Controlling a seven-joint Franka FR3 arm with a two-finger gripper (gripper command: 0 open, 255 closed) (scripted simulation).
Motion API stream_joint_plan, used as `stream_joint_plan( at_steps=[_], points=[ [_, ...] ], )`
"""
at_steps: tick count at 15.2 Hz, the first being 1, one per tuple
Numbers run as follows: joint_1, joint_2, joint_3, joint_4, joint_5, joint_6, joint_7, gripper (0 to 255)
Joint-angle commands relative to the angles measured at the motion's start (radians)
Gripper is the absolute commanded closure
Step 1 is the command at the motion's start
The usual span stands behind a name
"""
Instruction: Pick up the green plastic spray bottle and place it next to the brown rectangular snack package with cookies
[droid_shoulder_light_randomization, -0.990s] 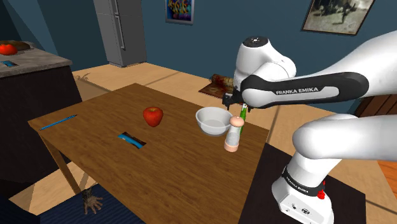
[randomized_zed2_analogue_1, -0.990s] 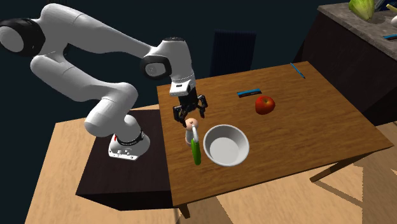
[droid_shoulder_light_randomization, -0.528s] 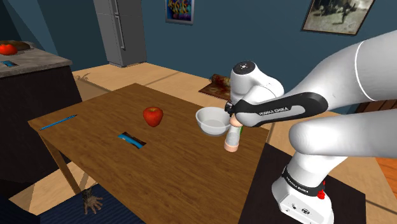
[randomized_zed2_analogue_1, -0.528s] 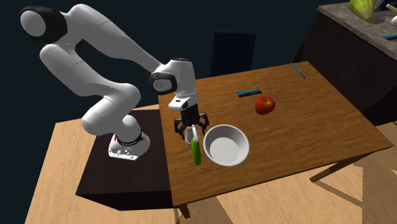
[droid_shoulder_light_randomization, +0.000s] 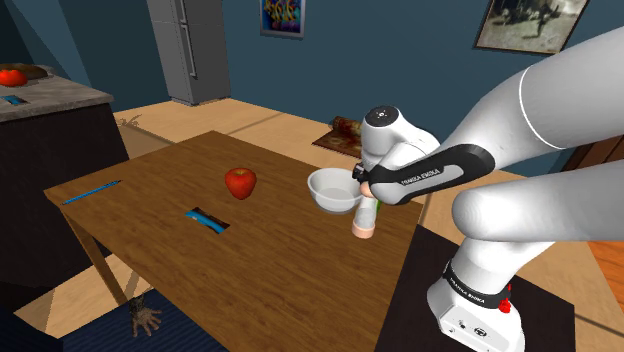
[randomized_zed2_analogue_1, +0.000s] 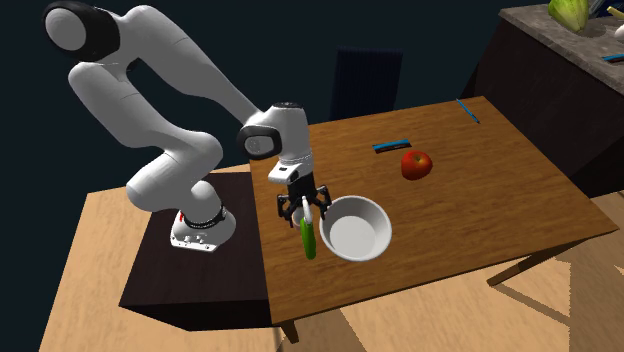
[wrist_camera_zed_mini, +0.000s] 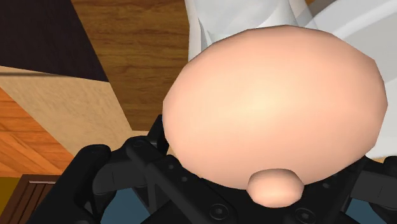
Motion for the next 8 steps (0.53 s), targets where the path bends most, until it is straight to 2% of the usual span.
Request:
stream_joint_plan(
  at_steps=[1,5,6,8],
  points=[
    [0.0,0.005,0.004,-0.008,0.0,0.0,0.002,0],
    [0.0,0.005,0.004,-0.008,0.0,0.0,0.002,0],
    [-0.003,0.009,0.007,-0.007,-0.001,0.003,0.004,255],
    [-0.004,0.012,0.012,-0.006,-0.001,0.006,0.009,255]
  ],
)
